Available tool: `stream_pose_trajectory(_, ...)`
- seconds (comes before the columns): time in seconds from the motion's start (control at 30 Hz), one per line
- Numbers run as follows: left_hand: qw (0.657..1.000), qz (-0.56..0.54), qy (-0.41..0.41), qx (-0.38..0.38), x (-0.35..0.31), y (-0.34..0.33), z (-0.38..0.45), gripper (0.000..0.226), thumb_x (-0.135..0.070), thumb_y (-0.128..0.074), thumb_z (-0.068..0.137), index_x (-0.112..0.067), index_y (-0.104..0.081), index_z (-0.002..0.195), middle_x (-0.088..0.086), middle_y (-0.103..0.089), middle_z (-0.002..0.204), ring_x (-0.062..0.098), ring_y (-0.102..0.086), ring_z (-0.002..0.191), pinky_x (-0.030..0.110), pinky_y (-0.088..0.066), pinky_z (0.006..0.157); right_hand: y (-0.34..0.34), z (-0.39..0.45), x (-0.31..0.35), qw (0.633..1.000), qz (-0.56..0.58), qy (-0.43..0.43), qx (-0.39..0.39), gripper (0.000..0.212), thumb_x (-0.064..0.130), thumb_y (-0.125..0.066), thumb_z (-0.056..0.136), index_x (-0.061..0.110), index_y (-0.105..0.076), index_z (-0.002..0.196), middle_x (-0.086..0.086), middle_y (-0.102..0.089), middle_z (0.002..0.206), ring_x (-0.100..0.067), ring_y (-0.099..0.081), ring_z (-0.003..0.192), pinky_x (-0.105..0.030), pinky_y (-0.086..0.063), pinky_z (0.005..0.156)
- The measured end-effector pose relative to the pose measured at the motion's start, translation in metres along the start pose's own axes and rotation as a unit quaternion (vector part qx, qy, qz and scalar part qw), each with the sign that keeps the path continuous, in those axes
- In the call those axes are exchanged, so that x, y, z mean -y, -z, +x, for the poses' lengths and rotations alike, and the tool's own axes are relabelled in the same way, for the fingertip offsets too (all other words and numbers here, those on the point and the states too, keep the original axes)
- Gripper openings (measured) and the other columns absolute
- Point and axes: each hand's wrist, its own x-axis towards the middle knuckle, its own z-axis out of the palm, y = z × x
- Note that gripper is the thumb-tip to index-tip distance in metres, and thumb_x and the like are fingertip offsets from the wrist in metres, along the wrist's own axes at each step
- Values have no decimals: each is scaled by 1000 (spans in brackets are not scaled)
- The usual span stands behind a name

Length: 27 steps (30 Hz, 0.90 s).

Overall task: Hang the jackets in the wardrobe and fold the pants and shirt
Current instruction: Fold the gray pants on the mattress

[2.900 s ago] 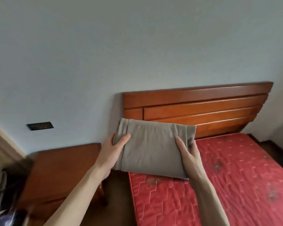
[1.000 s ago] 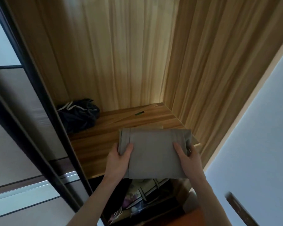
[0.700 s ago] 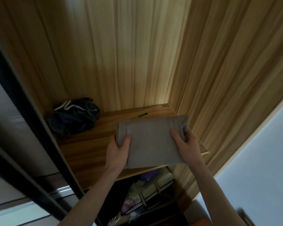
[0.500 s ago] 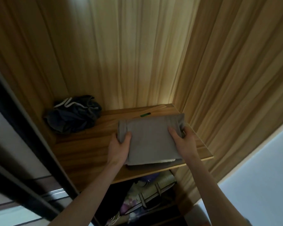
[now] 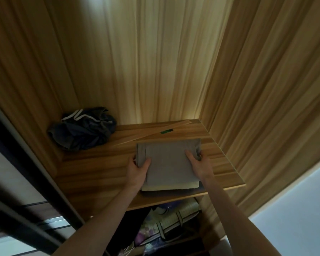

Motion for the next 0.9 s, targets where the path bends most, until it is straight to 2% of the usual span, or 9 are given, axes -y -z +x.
stream_pose_trajectory(0.13, 999, 36, -1, 5, 3, -1, -1, 62, -46, -77, 91, -18, -52, 141, -10, -65, 111, 14, -65, 100, 34, -56, 90, -2, -2, -8, 1000, -16, -11, -6, 63, 55, -72, 92, 14, -60, 138, -2, -69, 124, -22, -65, 106, -38, -53, 92)
stream_pose_trajectory(0.2, 997, 79, -5, -2, 3, -2, -1, 62, -51, -74, 93, -18, -53, 141, -2, -67, 119, 21, -67, 109, 43, -56, 99, -3, -4, -11, 999, -41, -8, -19, 61, 57, -71, 92, 12, -62, 133, -3, -70, 120, -21, -64, 101, -36, -52, 86)
stream_pose_trajectory(0.27, 991, 130, -5, -14, 2, -4, -2, 60, -53, -69, 95, -17, -54, 140, 2, -68, 123, 27, -67, 114, 45, -56, 100, -5, -7, -12, 996, -80, -5, -32, 60, 60, -67, 93, 12, -64, 129, -2, -70, 113, -23, -65, 97, -35, -50, 82)
stream_pose_trajectory(0.33, 983, 183, -7, -20, 3, -5, -4, 59, -55, -64, 97, -16, -52, 140, 6, -67, 129, 30, -66, 116, 43, -55, 98, -7, -10, -11, 990, -135, -11, -35, 63, 64, -61, 94, 11, -62, 129, -3, -68, 110, -30, -67, 105, -39, -53, 84)
stream_pose_trajectory(0.47, 939, 334, -52, -59, 4, -4, -10, 74, -59, -57, 98, -16, -38, 155, 12, -47, 148, 33, -46, 135, 48, -44, 110, -8, -20, -12, 974, -223, 2, -28, 71, 59, -54, 101, 7, -44, 147, -15, -50, 142, -39, -50, 133, -52, -46, 107)
stream_pose_trajectory(0.57, 903, 381, -192, -61, 5, 1, -20, 63, -46, -53, 103, -22, -36, 158, 6, -42, 156, 27, -41, 140, 46, -42, 115, -9, -39, -14, 951, -281, 109, -66, 69, 50, -52, 104, 13, -32, 159, -10, -35, 159, -34, -38, 144, -55, -38, 114)
stream_pose_trajectory(0.67, 853, 429, -297, 2, 13, 4, -26, 52, -41, -46, 107, -22, -43, 156, 1, -41, 161, 22, -40, 145, 41, -39, 120, -14, -56, -21, 926, -294, 232, -54, 60, 43, -51, 107, 16, -38, 159, -4, -35, 165, -25, -36, 149, -52, -36, 120)
stream_pose_trajectory(0.73, 839, 448, -305, 53, 19, 6, -29, 52, -44, -40, 110, -23, -42, 157, -3, -40, 163, 18, -32, 151, 34, -29, 124, -18, -63, -29, 919, -289, 266, -31, 56, 39, -53, 107, 11, -45, 155, -7, -44, 160, -25, -40, 149, -48, -36, 122)
stream_pose_trajectory(0.9, 833, 451, -304, 105, 24, 16, -24, 55, -48, -37, 110, -23, -40, 160, -6, -33, 167, 14, -20, 156, 29, -15, 126, -21, -64, -38, 935, -256, 247, -7, 57, 42, -46, 107, 6, -51, 151, -9, -50, 156, -24, -42, 148, -39, -32, 125)
